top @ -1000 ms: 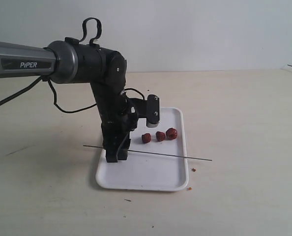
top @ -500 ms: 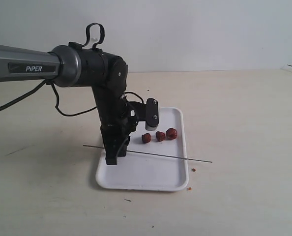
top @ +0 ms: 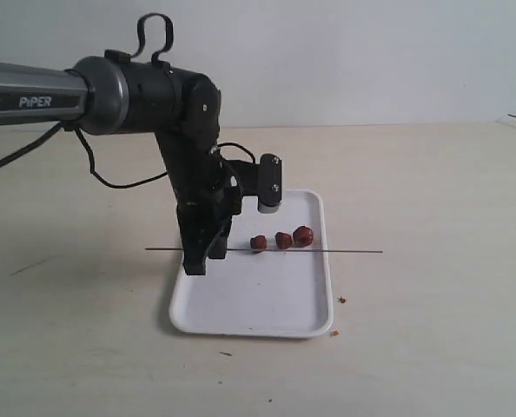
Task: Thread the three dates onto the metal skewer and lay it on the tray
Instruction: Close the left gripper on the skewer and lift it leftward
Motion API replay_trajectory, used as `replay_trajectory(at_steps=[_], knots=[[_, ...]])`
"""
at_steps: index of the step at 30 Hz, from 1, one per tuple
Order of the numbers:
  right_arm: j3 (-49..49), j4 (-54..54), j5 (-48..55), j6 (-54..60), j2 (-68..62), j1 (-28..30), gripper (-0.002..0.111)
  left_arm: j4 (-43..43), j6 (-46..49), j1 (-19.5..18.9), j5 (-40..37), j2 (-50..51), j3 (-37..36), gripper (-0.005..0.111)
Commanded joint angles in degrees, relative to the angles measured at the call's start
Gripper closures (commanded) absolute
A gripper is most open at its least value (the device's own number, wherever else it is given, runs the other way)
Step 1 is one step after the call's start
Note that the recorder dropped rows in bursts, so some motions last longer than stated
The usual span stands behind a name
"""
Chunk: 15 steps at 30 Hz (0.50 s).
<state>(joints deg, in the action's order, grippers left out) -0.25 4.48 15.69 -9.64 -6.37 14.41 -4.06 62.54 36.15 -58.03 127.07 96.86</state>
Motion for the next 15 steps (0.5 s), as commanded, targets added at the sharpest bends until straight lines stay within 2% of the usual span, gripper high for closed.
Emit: replay_trajectory(at_steps=[1, 7, 12, 15], knots=[[0.25, 0.12, -0.78, -0.02, -0.19, 0.23, 0.108, -1.65, -0.12, 1.30, -4.02, -4.09, -0.04, 0.107], [0.25, 0.12, -0.78, -0.02, -0.19, 0.23, 0.108, -2.60, -3.13, 3.41, -6.05, -9.13, -0.04, 0.107], [0.25, 0.12, -0.78, -0.02, -0.19, 0.23, 0.108, -5.46, -3.28, 3.59, -11.30, -13.24, -0.17, 0.107], [0.25, 0.12, -0.78, -0.02, -0.19, 0.23, 0.108, -5.05, -3.28, 3.59, -11.94, -15.86, -1.93, 0.107]])
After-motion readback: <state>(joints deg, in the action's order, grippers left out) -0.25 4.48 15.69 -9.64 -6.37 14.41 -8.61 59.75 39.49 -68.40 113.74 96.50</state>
